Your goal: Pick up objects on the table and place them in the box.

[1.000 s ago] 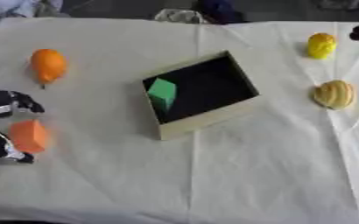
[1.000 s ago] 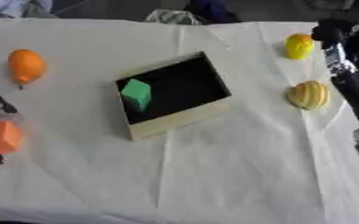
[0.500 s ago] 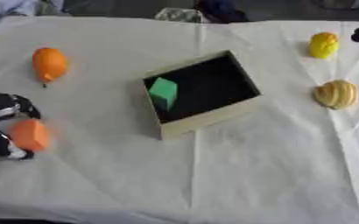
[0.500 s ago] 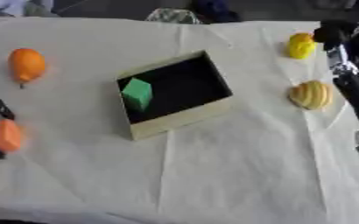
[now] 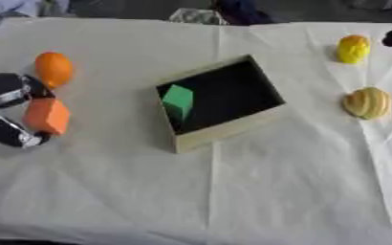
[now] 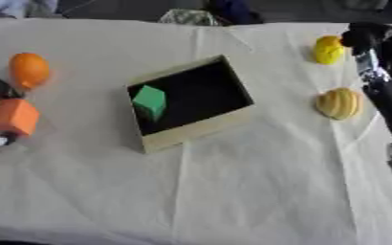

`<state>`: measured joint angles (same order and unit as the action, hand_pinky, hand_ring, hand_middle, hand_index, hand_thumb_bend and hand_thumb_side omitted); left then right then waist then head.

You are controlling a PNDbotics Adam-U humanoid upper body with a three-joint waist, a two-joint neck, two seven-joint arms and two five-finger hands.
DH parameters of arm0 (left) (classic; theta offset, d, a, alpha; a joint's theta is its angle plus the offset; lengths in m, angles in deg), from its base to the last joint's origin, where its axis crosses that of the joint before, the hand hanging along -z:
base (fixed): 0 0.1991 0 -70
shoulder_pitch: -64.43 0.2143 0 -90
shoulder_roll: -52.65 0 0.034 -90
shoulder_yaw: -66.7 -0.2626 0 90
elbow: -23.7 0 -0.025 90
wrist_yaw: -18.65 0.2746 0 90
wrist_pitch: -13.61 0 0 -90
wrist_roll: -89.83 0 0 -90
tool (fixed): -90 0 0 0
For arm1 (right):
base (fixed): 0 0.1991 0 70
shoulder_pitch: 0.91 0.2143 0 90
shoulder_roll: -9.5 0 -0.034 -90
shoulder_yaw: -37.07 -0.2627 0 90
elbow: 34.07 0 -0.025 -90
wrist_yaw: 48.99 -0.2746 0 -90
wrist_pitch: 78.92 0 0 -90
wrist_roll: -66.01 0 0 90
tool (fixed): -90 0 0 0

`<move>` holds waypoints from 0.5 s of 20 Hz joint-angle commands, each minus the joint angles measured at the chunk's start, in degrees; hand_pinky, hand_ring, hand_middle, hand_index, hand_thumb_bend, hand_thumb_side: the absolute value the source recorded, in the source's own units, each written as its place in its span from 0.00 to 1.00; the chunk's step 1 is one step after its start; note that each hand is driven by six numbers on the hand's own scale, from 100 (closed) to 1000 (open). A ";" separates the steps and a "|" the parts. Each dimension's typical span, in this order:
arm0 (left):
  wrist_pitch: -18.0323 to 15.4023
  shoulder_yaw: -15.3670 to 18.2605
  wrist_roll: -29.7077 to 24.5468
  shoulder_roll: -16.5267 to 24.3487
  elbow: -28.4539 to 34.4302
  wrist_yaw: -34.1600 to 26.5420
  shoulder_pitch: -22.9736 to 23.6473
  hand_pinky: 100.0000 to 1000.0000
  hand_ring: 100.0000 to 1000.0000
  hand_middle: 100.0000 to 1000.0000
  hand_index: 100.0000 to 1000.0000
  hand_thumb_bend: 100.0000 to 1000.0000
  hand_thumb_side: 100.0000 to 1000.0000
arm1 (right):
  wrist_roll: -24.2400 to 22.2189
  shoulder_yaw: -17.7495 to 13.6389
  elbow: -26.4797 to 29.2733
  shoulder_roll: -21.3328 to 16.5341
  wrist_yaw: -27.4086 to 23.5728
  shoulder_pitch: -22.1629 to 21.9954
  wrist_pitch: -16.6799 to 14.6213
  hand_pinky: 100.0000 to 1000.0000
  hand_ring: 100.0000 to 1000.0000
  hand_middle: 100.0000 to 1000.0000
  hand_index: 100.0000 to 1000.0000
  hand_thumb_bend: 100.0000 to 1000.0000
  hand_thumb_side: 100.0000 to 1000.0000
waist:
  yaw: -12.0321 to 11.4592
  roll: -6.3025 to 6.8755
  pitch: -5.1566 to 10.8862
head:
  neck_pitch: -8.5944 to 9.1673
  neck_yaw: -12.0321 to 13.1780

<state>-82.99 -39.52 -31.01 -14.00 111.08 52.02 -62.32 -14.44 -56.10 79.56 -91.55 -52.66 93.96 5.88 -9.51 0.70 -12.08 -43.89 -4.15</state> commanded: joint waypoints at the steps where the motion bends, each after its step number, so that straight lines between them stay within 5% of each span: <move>1: -0.08 0.90 -1.55 0.56 3.37 -3.63 -6.41 0.71 0.65 0.53 0.61 0.06 0.00 | 0.18 -0.57 0.95 -2.00 -0.16 0.39 -0.58 0.91 0.75 0.66 0.76 0.00 0.63 | -0.20 0.20 0.36 | -0.23 -0.44; 6: -1.73 -1.55 -4.81 -9.09 -2.17 -7.30 -18.23 0.71 0.64 0.51 0.62 0.00 0.00 | -0.20 -0.39 0.95 -2.65 -1.13 1.68 -1.15 0.91 0.75 0.66 0.76 0.00 0.63 | 0.15 -0.03 0.41 | -0.23 0.07; 10: -3.31 -2.18 -5.94 -15.49 -7.43 -9.25 -23.18 0.72 0.63 0.51 0.63 0.00 0.00 | -0.30 -0.50 0.95 -2.50 -1.62 2.65 -1.37 0.91 0.75 0.66 0.76 0.00 0.63 | 0.92 -0.42 -0.37 | -0.23 0.83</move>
<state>-85.77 -41.89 -36.56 -28.63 104.64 43.52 -84.04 -14.65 -56.10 79.56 -92.54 -53.68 95.99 4.80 -8.54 0.68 -12.57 -43.88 -3.64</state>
